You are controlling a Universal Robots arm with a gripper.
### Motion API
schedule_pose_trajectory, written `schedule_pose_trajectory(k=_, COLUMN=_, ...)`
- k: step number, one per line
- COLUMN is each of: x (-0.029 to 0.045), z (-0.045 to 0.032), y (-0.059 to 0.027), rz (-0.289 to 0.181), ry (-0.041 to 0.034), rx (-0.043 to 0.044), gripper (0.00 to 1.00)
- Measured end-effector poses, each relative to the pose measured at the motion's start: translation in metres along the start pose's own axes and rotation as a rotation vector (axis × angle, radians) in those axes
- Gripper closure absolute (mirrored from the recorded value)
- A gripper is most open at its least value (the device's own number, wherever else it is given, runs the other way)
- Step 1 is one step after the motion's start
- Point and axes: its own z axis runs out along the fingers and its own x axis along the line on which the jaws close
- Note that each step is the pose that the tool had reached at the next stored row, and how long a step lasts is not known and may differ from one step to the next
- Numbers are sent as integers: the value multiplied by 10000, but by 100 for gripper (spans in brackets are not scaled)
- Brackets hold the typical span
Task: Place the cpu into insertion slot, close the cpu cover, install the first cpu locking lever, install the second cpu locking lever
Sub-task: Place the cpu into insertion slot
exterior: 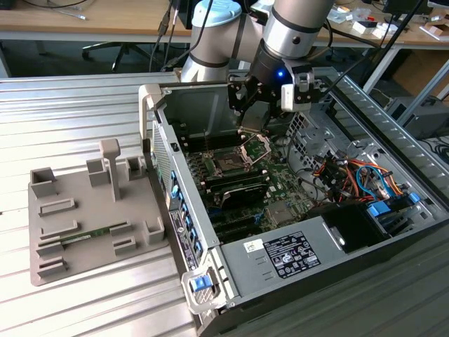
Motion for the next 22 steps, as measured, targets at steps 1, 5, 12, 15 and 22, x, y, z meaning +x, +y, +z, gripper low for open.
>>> schedule_pose_trajectory(k=1, x=0, z=3, y=0, rz=53, ry=-5, rx=-1, gripper=46)
schedule_pose_trajectory(k=5, x=0, z=5, y=-1, rz=107, ry=-10, rx=-2, gripper=46)
schedule_pose_trajectory(k=12, x=0, z=13, y=-1, rz=311, ry=-28, rx=-6, gripper=46)
schedule_pose_trajectory(k=15, x=0, z=14, y=-1, rz=340, ry=-30, rx=-7, gripper=46)
schedule_pose_trajectory(k=22, x=0, z=16, y=-2, rz=470, ry=-43, rx=-7, gripper=46)
